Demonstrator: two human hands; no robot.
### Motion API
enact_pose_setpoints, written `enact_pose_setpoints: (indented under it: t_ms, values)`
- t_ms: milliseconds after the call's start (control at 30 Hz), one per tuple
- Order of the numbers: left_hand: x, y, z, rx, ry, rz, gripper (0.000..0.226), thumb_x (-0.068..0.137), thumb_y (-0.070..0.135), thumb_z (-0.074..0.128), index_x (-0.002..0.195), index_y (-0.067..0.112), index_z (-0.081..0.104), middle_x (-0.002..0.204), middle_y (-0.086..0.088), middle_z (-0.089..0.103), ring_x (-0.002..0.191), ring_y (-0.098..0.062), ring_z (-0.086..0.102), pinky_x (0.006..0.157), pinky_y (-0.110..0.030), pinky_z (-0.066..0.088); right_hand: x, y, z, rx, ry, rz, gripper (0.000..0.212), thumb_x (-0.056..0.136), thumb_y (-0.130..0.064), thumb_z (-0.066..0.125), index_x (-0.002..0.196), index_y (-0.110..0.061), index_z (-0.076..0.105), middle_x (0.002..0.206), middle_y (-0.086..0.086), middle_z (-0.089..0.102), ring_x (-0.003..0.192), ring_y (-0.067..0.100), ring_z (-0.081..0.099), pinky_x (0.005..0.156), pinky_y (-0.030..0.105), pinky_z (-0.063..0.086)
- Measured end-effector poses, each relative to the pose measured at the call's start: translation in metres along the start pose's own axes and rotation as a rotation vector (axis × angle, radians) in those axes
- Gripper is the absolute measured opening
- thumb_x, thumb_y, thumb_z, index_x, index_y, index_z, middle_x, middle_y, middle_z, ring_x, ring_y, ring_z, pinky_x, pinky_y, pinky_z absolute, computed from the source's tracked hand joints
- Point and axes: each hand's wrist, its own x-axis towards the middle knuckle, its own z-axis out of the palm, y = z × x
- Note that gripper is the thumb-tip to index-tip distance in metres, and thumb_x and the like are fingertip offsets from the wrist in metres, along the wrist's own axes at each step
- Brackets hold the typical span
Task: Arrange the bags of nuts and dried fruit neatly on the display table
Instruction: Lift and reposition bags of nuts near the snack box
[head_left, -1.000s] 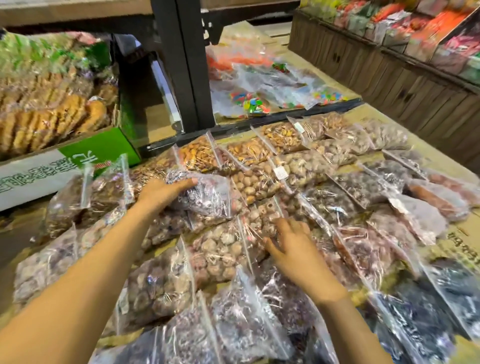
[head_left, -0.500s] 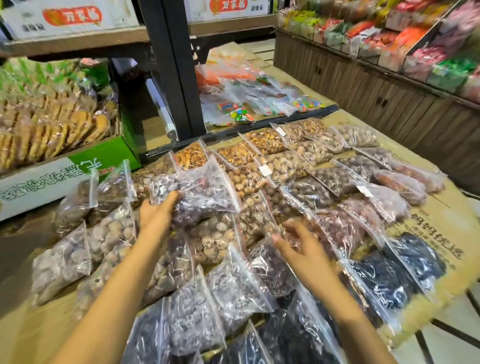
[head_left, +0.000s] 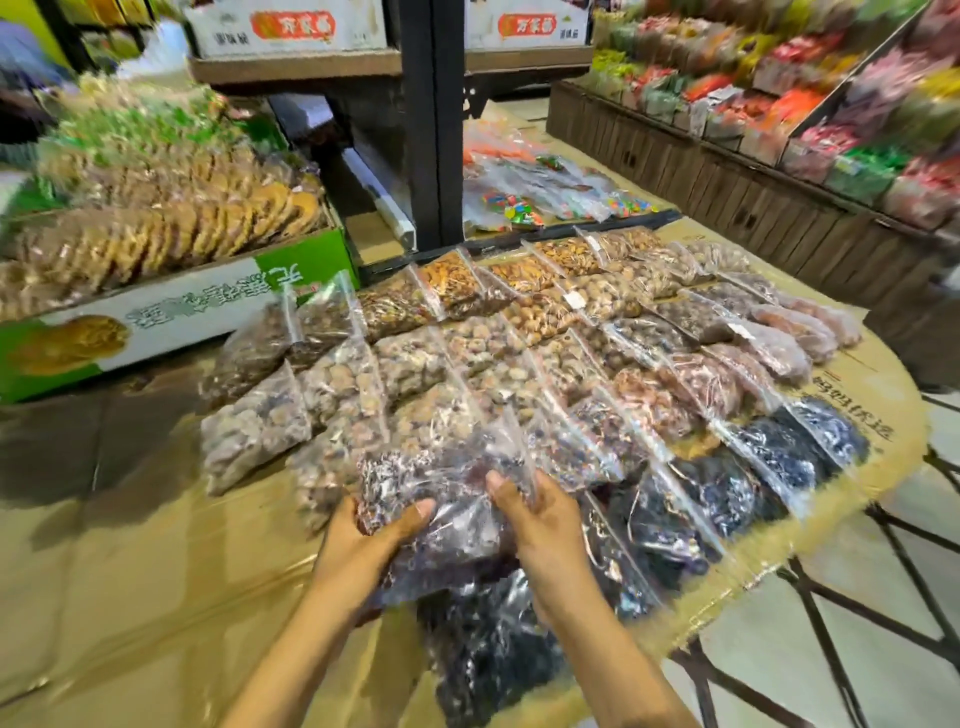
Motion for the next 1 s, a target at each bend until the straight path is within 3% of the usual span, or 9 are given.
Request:
enact_pose_setpoints:
  t_ms: [100, 167, 200, 267, 367, 433, 567, 767, 1000]
  values:
    - [-0.017, -0.029, -0.034, 0.05, -0.063, 0.01, 0.128, 0.02, 0.077, 0.08, 0.127, 0.015, 0.048, 0.122, 0.002, 0.062, 0.108, -0.015, 0.062, 0.092, -0.028, 0.049, -0.029, 0.008, 0.019, -0.041, 0.011, -0.047, 0.063, 0.071, -0.053, 0.074, 0.117, -0.014, 0.058, 0.125, -0.004, 0.059, 0.121, 0.015, 0.052, 0.105, 0.037, 0.04]
    - [-0.026, -0.044, -0.054, 0.2, -0.11, 0.102, 0.146, 0.019, 0.076, 0.08, 0.145, 0.028, 0.024, 0.142, 0.011, 0.038, 0.13, -0.011, 0.041, 0.106, -0.029, 0.033, -0.041, 0.018, 0.033, -0.13, 0.005, -0.072, 0.089, 0.06, -0.072, 0.07, 0.126, -0.014, 0.054, 0.129, 0.003, 0.059, 0.123, 0.018, 0.053, 0.105, 0.043, 0.041]
    - [-0.03, -0.047, -0.063, 0.349, -0.149, 0.209, 0.146, 0.023, 0.077, 0.08, 0.147, 0.037, 0.014, 0.15, 0.016, 0.025, 0.138, -0.006, 0.027, 0.11, -0.028, 0.024, -0.048, 0.02, 0.037, -0.145, -0.024, -0.072, 0.095, 0.057, -0.076, 0.068, 0.128, -0.014, 0.053, 0.131, 0.005, 0.058, 0.123, 0.018, 0.053, 0.105, 0.044, 0.042]
    - [-0.031, -0.056, -0.078, 0.703, -0.223, 0.424, 0.139, 0.034, 0.076, 0.079, 0.144, 0.051, -0.001, 0.157, 0.021, 0.006, 0.145, -0.002, 0.006, 0.115, -0.029, 0.013, -0.057, 0.024, 0.044, -0.176, -0.081, -0.048, 0.066, 0.068, -0.062, 0.071, 0.117, -0.019, 0.06, 0.12, 0.002, 0.065, 0.113, 0.013, 0.059, 0.101, 0.041, 0.045]
    - [-0.019, -0.069, -0.097, 0.743, -0.209, 0.49, 0.127, 0.044, 0.059, 0.086, 0.146, 0.048, 0.01, 0.151, 0.011, 0.028, 0.139, -0.011, 0.029, 0.112, -0.035, 0.03, -0.064, 0.029, 0.054, -0.17, -0.235, 0.007, 0.02, 0.085, -0.032, 0.068, 0.1, -0.02, 0.064, 0.099, -0.001, 0.07, 0.093, 0.012, 0.067, 0.089, 0.038, 0.053]
    - [-0.013, -0.074, -0.108, 0.709, -0.201, 0.557, 0.115, 0.044, 0.047, 0.085, 0.141, 0.046, 0.025, 0.138, 0.009, 0.041, 0.129, -0.014, 0.043, 0.105, -0.04, 0.04, -0.065, 0.027, 0.055, -0.182, -0.347, 0.037, 0.015, 0.088, -0.023, 0.065, 0.101, -0.015, 0.064, 0.102, 0.01, 0.071, 0.092, 0.021, 0.068, 0.086, 0.04, 0.055]
    - [-0.004, -0.083, -0.133, 0.615, -0.106, 0.469, 0.093, 0.045, 0.04, 0.081, 0.128, 0.051, 0.038, 0.126, 0.012, 0.047, 0.119, -0.01, 0.047, 0.102, -0.041, 0.042, -0.057, 0.009, 0.042, -0.356, -0.342, -0.013, 0.028, 0.09, -0.021, 0.061, 0.116, -0.012, 0.056, 0.114, 0.006, 0.062, 0.09, 0.006, 0.059, 0.069, 0.012, 0.049]
    - [0.01, -0.078, -0.155, 0.929, -0.248, 0.148, 0.112, 0.054, 0.064, 0.079, 0.147, 0.031, 0.025, 0.149, -0.001, 0.034, 0.131, -0.017, 0.038, 0.109, -0.031, 0.033, -0.044, -0.006, 0.002, -0.298, -0.086, -0.12, 0.017, 0.089, -0.021, 0.062, 0.104, -0.015, 0.062, 0.107, 0.004, 0.065, 0.097, 0.016, 0.061, 0.08, 0.023, 0.049]
    - [0.0, -0.077, -0.118, 0.911, -0.116, 0.264, 0.12, 0.052, 0.088, 0.056, 0.15, 0.039, 0.007, 0.161, 0.003, 0.004, 0.147, -0.02, 0.004, 0.117, -0.046, 0.015, -0.045, 0.004, -0.023, -0.373, 0.041, -0.189, 0.014, 0.088, -0.022, 0.064, 0.101, -0.021, 0.06, 0.097, -0.002, 0.063, 0.091, 0.012, 0.06, 0.079, 0.029, 0.051]
